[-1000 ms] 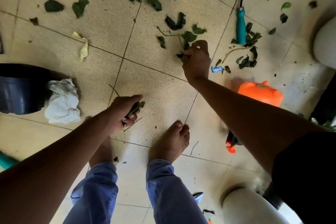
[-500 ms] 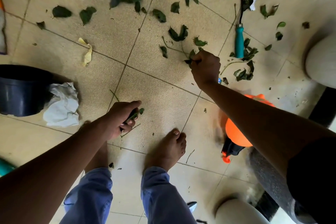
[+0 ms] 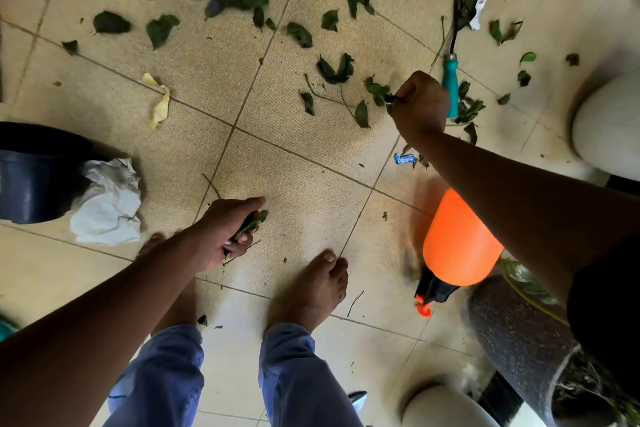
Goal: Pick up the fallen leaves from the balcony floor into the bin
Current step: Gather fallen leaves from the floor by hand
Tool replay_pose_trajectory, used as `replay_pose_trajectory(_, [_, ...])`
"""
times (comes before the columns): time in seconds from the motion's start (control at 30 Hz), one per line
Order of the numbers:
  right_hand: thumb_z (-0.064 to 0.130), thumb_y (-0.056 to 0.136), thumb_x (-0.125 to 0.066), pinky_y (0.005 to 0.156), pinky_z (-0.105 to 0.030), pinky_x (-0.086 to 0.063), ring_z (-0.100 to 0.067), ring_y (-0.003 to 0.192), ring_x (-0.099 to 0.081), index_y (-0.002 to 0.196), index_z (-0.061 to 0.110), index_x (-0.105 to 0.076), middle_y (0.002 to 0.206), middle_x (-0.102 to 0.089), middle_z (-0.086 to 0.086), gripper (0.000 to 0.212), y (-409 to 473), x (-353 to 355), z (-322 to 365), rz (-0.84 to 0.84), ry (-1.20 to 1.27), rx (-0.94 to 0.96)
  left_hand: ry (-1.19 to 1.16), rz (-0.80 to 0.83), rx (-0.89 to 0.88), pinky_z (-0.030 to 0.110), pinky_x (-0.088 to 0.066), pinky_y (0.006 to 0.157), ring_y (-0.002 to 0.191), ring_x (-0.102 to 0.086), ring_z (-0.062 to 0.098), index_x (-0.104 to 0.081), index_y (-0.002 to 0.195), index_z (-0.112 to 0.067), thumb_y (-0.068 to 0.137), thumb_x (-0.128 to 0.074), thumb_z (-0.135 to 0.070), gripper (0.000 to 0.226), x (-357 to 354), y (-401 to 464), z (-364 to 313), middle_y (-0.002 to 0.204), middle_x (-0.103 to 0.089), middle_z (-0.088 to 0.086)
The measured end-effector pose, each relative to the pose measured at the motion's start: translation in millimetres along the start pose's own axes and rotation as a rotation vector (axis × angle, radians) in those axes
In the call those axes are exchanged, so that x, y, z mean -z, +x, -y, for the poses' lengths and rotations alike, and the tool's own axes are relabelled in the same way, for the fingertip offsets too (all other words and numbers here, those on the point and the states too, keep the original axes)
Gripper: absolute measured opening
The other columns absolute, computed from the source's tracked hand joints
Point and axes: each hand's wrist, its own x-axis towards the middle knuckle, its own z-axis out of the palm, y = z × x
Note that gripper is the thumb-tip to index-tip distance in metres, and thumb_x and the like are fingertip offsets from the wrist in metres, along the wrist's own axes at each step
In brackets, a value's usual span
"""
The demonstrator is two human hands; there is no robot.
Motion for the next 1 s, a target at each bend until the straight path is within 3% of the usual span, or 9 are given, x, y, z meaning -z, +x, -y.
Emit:
replay_pose_trajectory(0.1, [0.016, 0.078, -0.07, 0.064, -0.035, -0.053, -0.023, 0.078, -0.065, 0.103, 0.023, -0.056, 0.085, -0.069, -0.001, 0.03, 8, -5, 10, 0.081, -0.021, 0.025, -0.003, -0.005, 0.002, 0.01, -0.016, 0.035, 0.036, -0.033, 0.008, -0.05, 0.069, -0.014, 0.097, -0.066, -0.032, 0.037, 1, 0, 2, 0.055, -0.047, 0.003])
replay_pose_trajectory(0.23, [0.018, 0.087, -0.071, 0.087, -0.03, -0.05, -0.025, 0.108, -0.064, 0.125, 0.027, -0.064, 0.116, -0.07, -0.007, 0.04, 16, -18, 22, 0.169, -0.064, 0.028, -0.015, 0.01, 0.008, 0.01, -0.016, 0.034, 0.036, -0.032, 0.007, -0.049, 0.069, -0.015, 0.097, -0.065, -0.032, 0.036, 1, 0, 3, 0.056, -0.047, 0.002])
replay_pose_trajectory(0.3, [0.012, 0.09, -0.066, 0.088, -0.029, -0.05, -0.028, 0.113, -0.064, 0.122, 0.021, -0.069, 0.121, -0.069, -0.008, 0.034, 18, -25, 27, 0.146, -0.152, 0.038, -0.019, 0.008, 0.01, 0.01, -0.016, 0.034, 0.036, -0.032, 0.008, -0.049, 0.069, -0.016, 0.097, -0.065, -0.033, 0.036, 1, 0, 3, 0.056, -0.047, 0.002])
replay_pose_trajectory(0.47, [0.007, 0.091, -0.061, 0.085, -0.033, -0.056, -0.029, 0.105, -0.066, 0.106, 0.014, -0.075, 0.113, -0.069, -0.01, 0.021, 28, -23, 40, 0.059, -0.191, 0.055, -0.032, 0.004, -0.001, 0.01, -0.016, 0.035, 0.036, -0.031, 0.008, -0.047, 0.067, -0.016, 0.097, -0.065, -0.032, 0.038, 7, -2, 4, 0.055, -0.047, 0.002])
replay_pose_trajectory(0.6, [0.008, 0.09, -0.068, 0.081, -0.027, -0.05, -0.027, 0.101, -0.063, 0.103, 0.013, -0.076, 0.122, -0.058, -0.009, 0.016, 31, -20, 58, 0.041, -0.206, 0.253, -0.052, -0.012, -0.007, 0.01, -0.016, 0.036, 0.036, -0.031, 0.009, -0.046, 0.066, -0.016, 0.096, -0.066, -0.033, 0.04, 14, -3, 3, 0.055, -0.046, 0.003])
replay_pose_trajectory(0.7, [-0.006, 0.081, -0.068, 0.088, -0.034, -0.056, -0.03, 0.107, -0.065, 0.101, 0.008, -0.076, 0.144, -0.048, -0.005, 0.025, 33, -21, 63, 0.134, -0.341, 0.483, -0.055, -0.023, -0.015, 0.011, -0.016, 0.037, 0.037, -0.031, 0.009, -0.048, 0.066, -0.016, 0.096, -0.068, -0.032, 0.039, 19, -5, 2, 0.057, -0.046, 0.004])
replay_pose_trajectory(0.77, [-0.009, 0.079, -0.065, 0.095, -0.041, -0.056, -0.036, 0.117, -0.063, 0.111, 0.006, -0.074, 0.154, -0.045, -0.003, 0.036, 38, -22, 64, 0.231, -0.457, 0.609, -0.058, -0.027, -0.018, 0.011, -0.016, 0.038, 0.036, -0.031, 0.009, -0.047, 0.066, -0.015, 0.096, -0.067, -0.032, 0.04, 21, -5, 2, 0.056, -0.046, 0.004])
replay_pose_trajectory(0.87, [-0.005, 0.084, -0.061, 0.1, -0.042, -0.054, -0.035, 0.122, -0.06, 0.132, 0.01, -0.063, 0.144, -0.057, -0.006, 0.051, 43, -25, 68, 0.31, -0.545, 0.603, -0.072, -0.023, -0.019, 0.01, -0.016, 0.037, 0.036, -0.031, 0.009, -0.046, 0.065, -0.016, 0.096, -0.067, -0.032, 0.041, 24, -3, 3, 0.058, -0.045, 0.004])
replay_pose_trajectory(1.0, [-0.004, 0.085, -0.061, 0.093, -0.04, -0.055, -0.037, 0.114, -0.062, 0.121, 0.008, -0.065, 0.127, -0.066, -0.014, 0.039, 38, -24, 74, 0.273, -0.554, 0.528, -0.083, -0.026, -0.006, 0.011, -0.017, 0.036, 0.038, -0.032, 0.01, -0.047, 0.066, -0.015, 0.095, -0.068, -0.033, 0.041, 30, -1, 9, 0.059, -0.046, 0.004])
